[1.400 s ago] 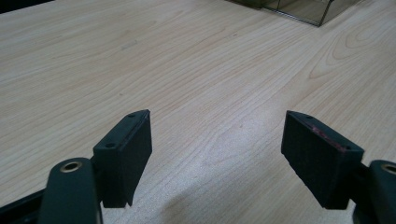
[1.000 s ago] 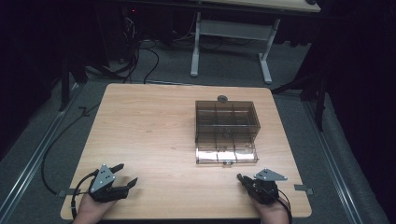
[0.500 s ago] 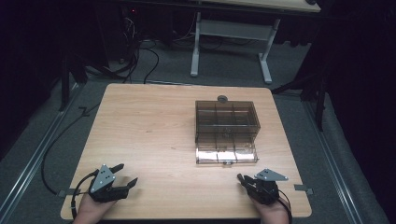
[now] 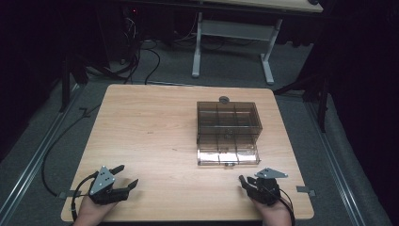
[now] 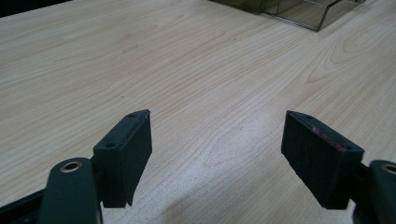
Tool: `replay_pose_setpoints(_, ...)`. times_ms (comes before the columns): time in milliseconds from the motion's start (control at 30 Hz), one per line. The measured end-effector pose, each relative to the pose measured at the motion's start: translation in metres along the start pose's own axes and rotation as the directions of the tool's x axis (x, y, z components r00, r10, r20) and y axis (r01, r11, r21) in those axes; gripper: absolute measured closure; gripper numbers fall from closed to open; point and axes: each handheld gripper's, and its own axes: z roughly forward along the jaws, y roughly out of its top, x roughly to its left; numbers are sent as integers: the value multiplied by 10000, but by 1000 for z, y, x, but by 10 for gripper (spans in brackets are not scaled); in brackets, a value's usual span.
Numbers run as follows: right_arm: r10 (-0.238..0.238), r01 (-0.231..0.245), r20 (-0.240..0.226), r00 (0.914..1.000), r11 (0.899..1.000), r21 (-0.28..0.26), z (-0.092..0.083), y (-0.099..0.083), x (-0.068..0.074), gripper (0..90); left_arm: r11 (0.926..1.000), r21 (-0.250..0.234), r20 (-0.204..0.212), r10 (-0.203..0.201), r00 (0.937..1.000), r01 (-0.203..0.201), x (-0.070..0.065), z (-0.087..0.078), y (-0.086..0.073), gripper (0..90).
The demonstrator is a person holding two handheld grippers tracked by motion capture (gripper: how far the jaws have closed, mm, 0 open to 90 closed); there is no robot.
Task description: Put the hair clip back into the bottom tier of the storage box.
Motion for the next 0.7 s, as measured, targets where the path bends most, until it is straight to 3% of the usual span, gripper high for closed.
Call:
replay_pose_setpoints(200, -43, 29, 160, 9999, 9962, 872, -2, 8, 0, 625, 10000, 68, 75, 43, 10000, -44, 0, 0, 0, 250)
replay_pose_setpoints(333, 250, -269, 172, 9995, 9919, 1239, -4, 13, -2, 617, 9999, 133, 151, 87, 9998, -89, 0, 1, 1, 250)
replay_pose_setpoints(467, 105, -125, 130, 9999, 9863, 1645, -4, 19, -1, 618, 9999, 139, 162, 90, 9998, -93, 0, 1, 1, 250)
replay_pose_setpoints(533, -79, 34, 233, 9997, 9825, 1863, -4, 22, 0, 619, 9999, 137, 163, 101, 9998, -103, 0, 1, 1, 250)
replay_pose_setpoints(700, 36, -47, 54, 10000, 9703, 2420, -2, 29, 1, 619, 9999, 114, 196, 99, 9998, -101, 0, 1, 0, 250)
